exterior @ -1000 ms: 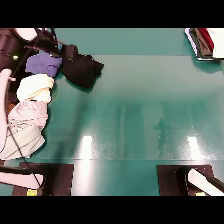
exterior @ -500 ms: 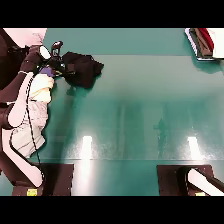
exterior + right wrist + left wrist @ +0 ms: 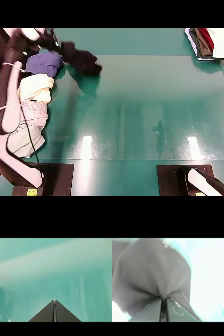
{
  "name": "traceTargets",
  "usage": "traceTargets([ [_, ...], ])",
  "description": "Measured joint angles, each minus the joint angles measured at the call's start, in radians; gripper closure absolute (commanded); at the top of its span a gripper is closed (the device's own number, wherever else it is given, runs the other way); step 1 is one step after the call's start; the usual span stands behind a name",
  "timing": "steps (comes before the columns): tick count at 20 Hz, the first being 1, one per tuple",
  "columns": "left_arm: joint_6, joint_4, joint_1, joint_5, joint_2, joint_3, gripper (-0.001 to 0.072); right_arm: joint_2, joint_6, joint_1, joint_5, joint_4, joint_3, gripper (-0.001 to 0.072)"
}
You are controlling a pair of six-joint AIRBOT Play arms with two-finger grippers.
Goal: Fold the shirts.
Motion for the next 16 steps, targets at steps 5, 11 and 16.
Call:
traceTargets([
  [5,0.252,-0.233,-0.108,-0.117,0.282,0.032,0.0683,0.106,0.000,0.000,-0.143,0.001,0.000,0.0692],
  [11,0.318,-0.209,-0.261,-0.222,0.463,-0.142,0.0682,0.180,0.000,0.000,-0.188,0.000,0.000,0.0692],
  [16,0.288,-0.175,-0.328,-0.182,0.421,-0.409,0.0558,0.198,0.000,0.000,-0.166,0.000,0.000,0.0692],
])
